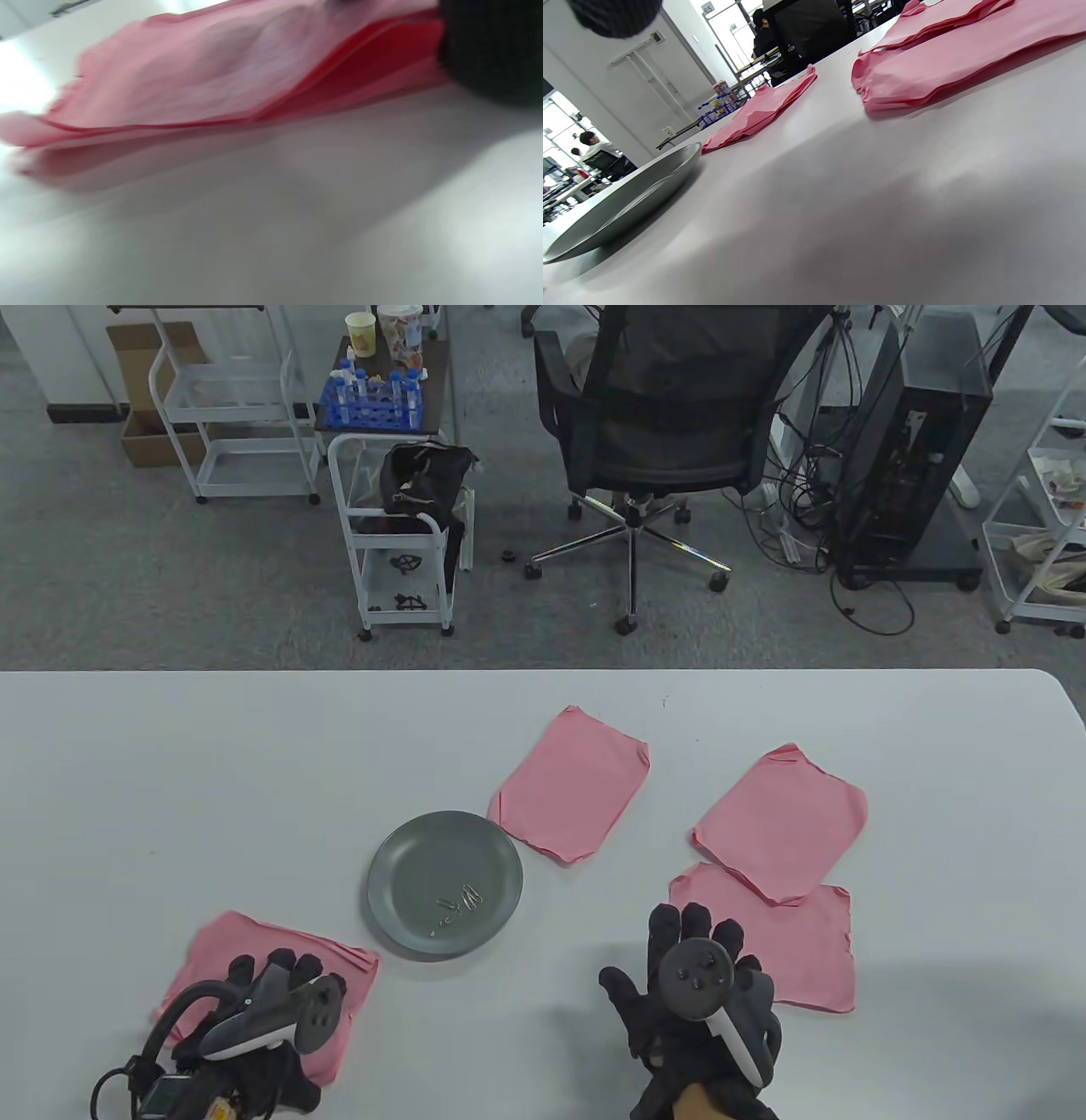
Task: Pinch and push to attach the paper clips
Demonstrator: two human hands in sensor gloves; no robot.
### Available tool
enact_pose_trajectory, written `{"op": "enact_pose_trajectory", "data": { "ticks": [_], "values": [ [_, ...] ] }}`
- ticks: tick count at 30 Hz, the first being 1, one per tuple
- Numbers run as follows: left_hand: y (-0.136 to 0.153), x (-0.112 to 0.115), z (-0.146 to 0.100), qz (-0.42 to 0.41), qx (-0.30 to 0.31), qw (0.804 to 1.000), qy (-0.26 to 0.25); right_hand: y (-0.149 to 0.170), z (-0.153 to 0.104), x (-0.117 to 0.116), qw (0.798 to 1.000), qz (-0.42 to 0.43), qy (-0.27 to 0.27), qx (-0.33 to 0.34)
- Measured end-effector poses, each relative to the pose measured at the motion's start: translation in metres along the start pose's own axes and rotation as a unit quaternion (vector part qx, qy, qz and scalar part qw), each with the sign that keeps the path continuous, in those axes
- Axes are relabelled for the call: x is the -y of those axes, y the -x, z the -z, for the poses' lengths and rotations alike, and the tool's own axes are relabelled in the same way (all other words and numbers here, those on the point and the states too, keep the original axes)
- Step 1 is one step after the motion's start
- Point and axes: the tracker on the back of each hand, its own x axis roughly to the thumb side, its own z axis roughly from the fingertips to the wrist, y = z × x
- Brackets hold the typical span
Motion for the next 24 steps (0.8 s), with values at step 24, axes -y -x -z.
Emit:
{"op": "enact_pose_trajectory", "data": {
  "ticks": [24],
  "values": [
    [-0.144,-0.055,-0.146,0.157,0.415,0.747,-0.495,-0.03,-0.002,-0.067,0.723,0.523,-0.431,0.135]
  ]
}}
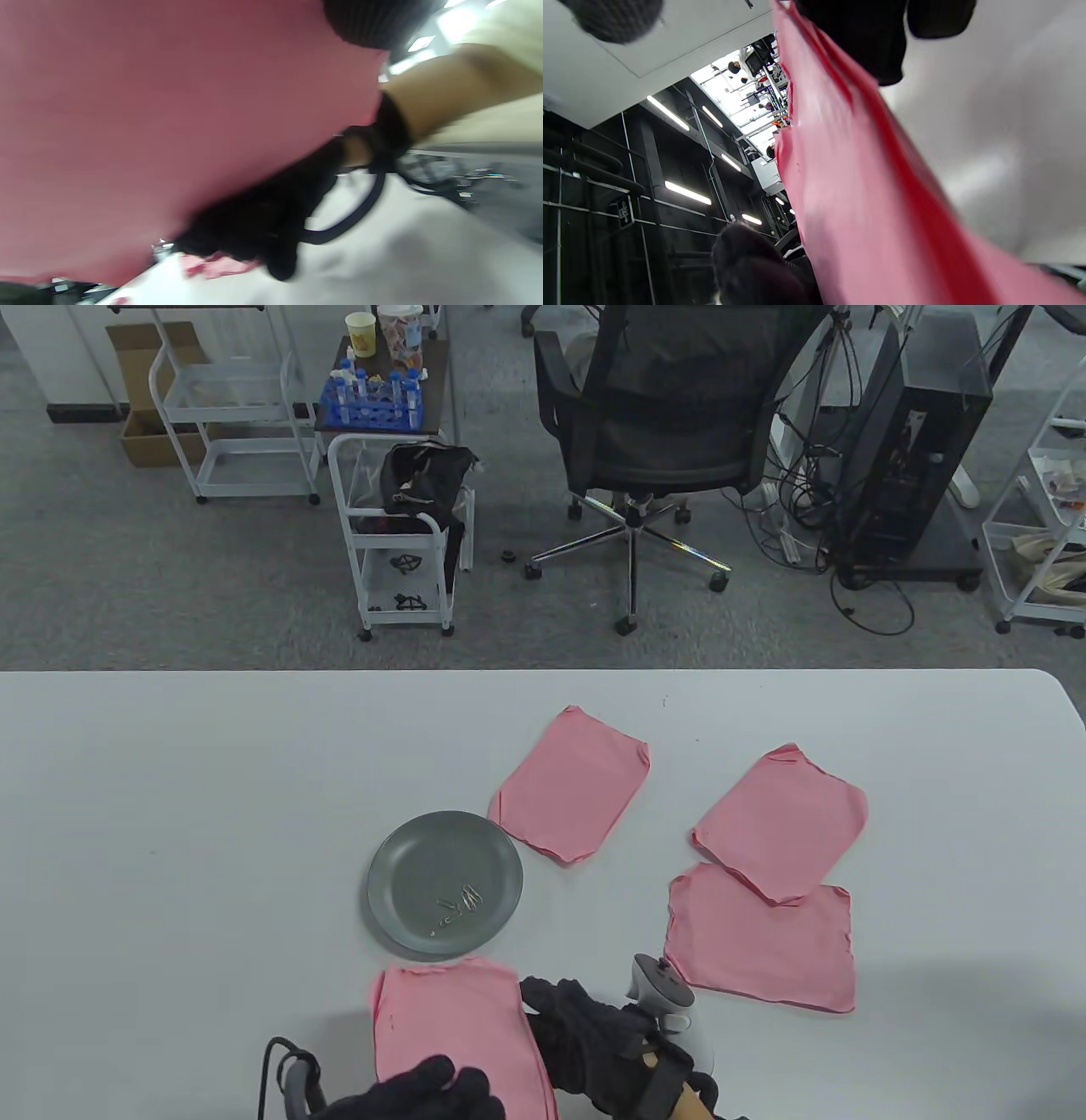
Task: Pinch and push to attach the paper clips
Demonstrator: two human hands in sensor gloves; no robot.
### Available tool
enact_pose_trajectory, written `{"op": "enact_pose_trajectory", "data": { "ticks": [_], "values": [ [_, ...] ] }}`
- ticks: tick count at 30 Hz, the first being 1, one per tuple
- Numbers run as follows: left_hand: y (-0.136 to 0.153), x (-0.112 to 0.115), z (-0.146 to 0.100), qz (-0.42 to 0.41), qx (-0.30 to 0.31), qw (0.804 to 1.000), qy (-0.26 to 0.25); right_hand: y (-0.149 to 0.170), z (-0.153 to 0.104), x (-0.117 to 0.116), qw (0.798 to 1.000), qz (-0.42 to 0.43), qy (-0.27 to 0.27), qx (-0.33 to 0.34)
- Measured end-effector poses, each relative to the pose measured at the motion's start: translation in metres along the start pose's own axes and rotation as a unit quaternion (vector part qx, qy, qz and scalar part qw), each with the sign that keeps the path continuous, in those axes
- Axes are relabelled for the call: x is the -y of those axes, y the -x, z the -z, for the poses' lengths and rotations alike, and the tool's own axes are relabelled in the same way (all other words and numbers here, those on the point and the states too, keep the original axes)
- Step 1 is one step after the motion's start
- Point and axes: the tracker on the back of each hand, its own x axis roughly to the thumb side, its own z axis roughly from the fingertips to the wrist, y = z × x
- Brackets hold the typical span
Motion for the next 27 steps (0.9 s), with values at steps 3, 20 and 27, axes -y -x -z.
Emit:
{"op": "enact_pose_trajectory", "data": {
  "ticks": [3,20,27],
  "values": [
    [-0.006,0.01,0.006,0.007,0.023,0.999,0.032,-0.011,-0.005,-0.004,0.998,-0.032,0.036,0.045],
    [0.091,0.075,-0.065,-0.493,-0.484,0.719,-0.072,-0.061,-0.046,-0.037,0.89,-0.285,0.194,0.297],
    [0.1,0.082,-0.067,-0.549,-0.423,0.707,-0.139,-0.047,-0.026,-0.032,0.906,-0.319,0.179,0.213]
  ]
}}
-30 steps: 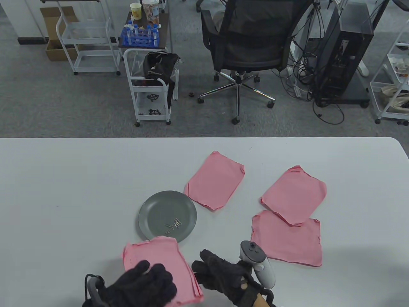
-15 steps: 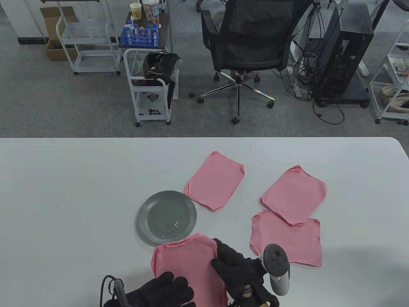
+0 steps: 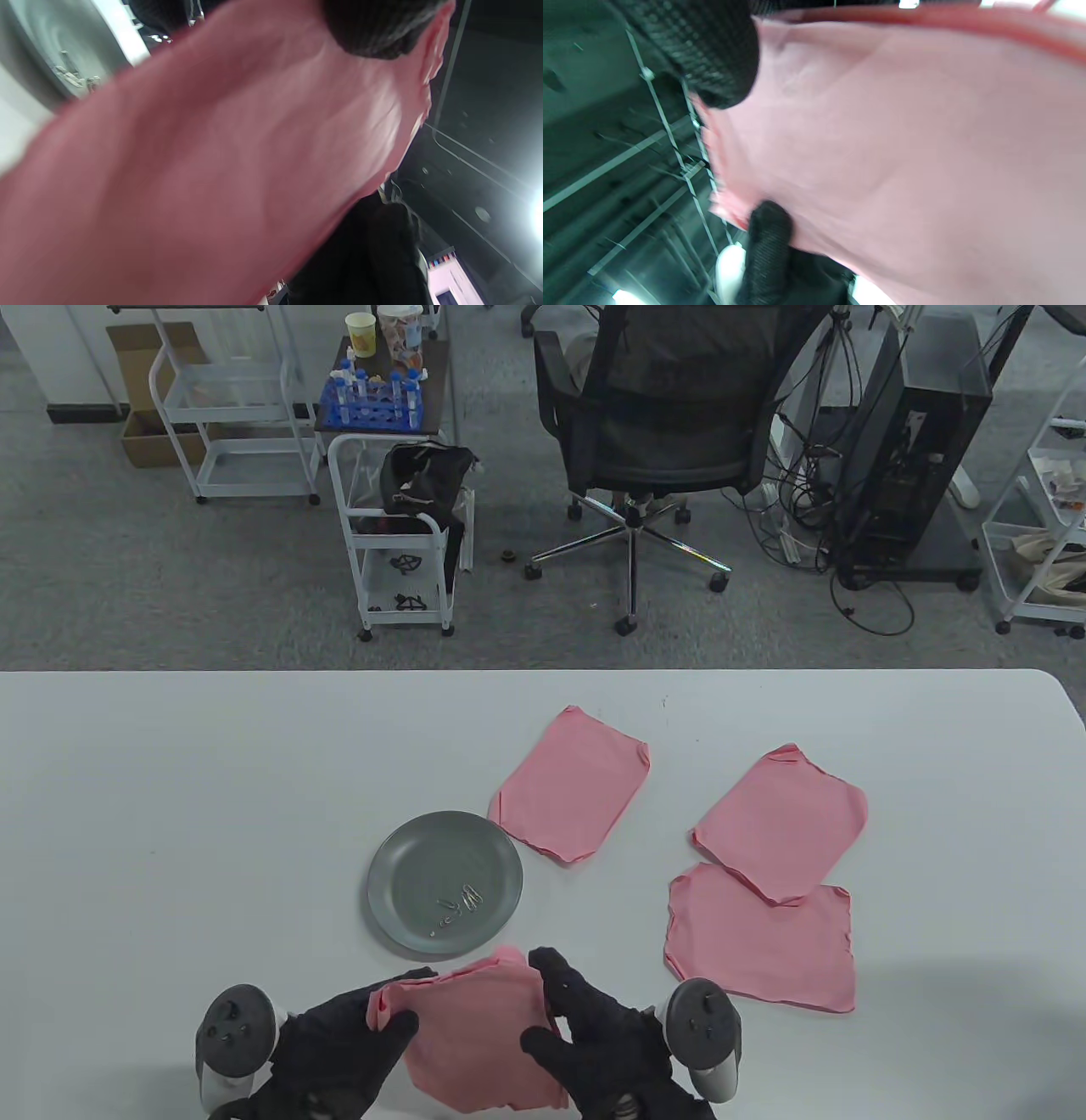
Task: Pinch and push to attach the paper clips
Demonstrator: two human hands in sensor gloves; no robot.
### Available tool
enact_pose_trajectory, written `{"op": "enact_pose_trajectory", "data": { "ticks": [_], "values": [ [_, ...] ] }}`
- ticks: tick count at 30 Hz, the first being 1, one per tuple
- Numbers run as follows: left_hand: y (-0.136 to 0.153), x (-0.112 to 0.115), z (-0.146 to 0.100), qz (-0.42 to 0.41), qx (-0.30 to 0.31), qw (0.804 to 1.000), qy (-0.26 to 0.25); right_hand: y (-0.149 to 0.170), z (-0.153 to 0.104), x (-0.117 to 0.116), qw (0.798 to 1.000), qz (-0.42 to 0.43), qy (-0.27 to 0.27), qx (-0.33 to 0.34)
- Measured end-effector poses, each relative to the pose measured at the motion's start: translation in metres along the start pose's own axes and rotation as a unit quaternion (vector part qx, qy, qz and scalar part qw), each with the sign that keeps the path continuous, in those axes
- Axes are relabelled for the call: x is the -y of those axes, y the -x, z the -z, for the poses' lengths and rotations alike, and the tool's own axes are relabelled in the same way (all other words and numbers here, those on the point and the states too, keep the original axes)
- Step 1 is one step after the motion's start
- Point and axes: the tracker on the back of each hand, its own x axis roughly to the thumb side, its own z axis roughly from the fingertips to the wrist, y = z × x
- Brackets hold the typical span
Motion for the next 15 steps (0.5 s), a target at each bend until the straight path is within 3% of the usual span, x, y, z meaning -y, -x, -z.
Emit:
{"op": "enact_pose_trajectory", "data": {
  "ticks": [2,4,10,12,15],
  "values": [
    [-0.006,0.005,0.004,0.034,0.04,0.996,0.069,0.002,0.002,0.002,1.0,-0.006,-0.02,-0.012],
    [-0.012,0.012,0.003,0.061,0.045,0.993,0.094,-0.003,0.001,0.004,1.0,-0.007,-0.008,-0.009],
    [-0.016,0.012,0.002,0.105,0.026,0.993,0.036,-0.023,-0.008,0.005,0.986,-0.14,0.082,0.046],
    [-0.006,0.011,0.004,0.142,-0.03,0.989,0.038,-0.013,-0.004,0.003,0.976,-0.202,0.081,0.013],
    [0.005,0.011,0.005,0.13,-0.046,0.989,0.055,-0.003,0.0,0.002,0.979,-0.193,0.061,0.0]
  ]
}}
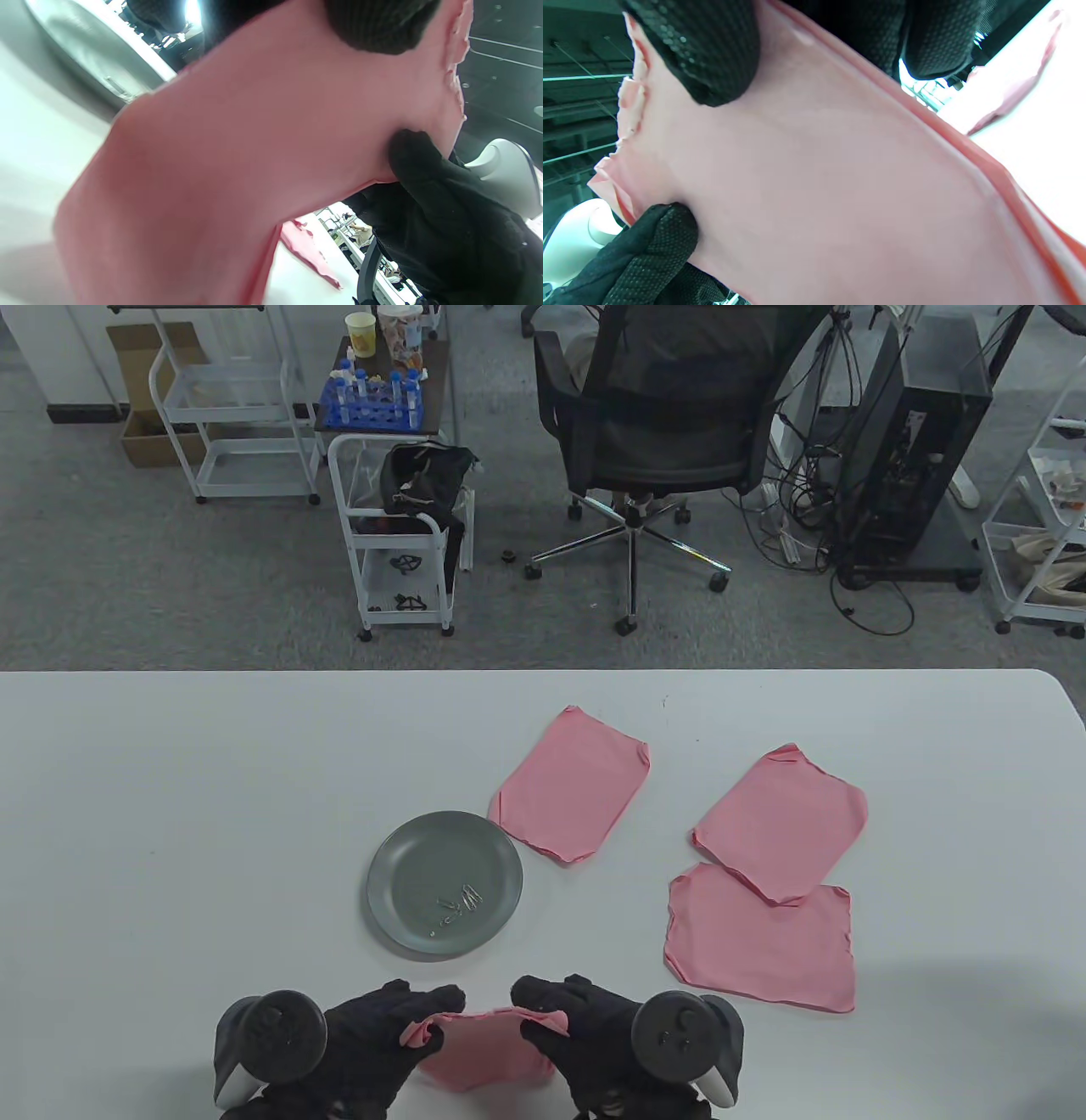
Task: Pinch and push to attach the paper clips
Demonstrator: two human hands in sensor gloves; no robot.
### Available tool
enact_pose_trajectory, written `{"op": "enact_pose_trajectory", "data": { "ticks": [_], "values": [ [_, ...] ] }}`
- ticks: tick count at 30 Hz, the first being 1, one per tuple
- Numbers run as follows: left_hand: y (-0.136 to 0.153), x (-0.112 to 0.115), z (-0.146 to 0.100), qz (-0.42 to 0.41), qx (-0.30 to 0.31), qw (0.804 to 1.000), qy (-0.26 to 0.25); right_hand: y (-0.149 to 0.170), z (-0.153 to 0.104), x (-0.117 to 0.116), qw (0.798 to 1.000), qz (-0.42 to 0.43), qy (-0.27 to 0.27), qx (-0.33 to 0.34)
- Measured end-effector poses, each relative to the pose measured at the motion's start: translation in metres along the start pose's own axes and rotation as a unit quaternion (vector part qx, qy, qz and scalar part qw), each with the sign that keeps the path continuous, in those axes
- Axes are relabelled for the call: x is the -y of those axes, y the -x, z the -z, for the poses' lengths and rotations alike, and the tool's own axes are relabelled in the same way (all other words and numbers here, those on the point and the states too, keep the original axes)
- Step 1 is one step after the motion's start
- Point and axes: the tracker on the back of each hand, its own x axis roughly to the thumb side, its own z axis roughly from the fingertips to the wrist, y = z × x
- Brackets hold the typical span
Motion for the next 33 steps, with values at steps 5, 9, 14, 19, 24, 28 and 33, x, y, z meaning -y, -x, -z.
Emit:
{"op": "enact_pose_trajectory", "data": {
  "ticks": [5,9,14,19,24,28,33],
  "values": [
    [-0.028,-0.016,-0.01,-0.004,0.068,0.996,-0.063,-0.028,-0.008,0.012,0.998,-0.002,0.038,0.053],
    [-0.041,-0.017,-0.013,0.057,0.1,0.989,-0.092,-0.035,-0.012,0.017,0.994,-0.031,0.073,0.074],
    [-0.019,-0.002,-0.005,0.108,0.065,0.991,-0.038,-0.004,-0.002,0.005,0.999,-0.008,0.031,0.02],
    [-0.036,-0.011,-0.012,0.079,0.112,0.987,-0.081,-0.024,-0.01,0.015,0.997,-0.008,0.059,0.057],
    [-0.022,-0.005,-0.007,0.109,0.073,0.989,-0.065,-0.009,-0.004,0.007,0.999,-0.015,0.04,0.023],
    [-0.018,-0.004,-0.005,0.084,0.078,0.991,-0.062,-0.006,-0.004,0.008,0.999,0.017,0.03,0.023],
    [-0.046,-0.008,-0.008,0.097,0.108,0.987,-0.07,-0.026,-0.012,0.022,0.996,0.059,0.034,0.058]
  ]
}}
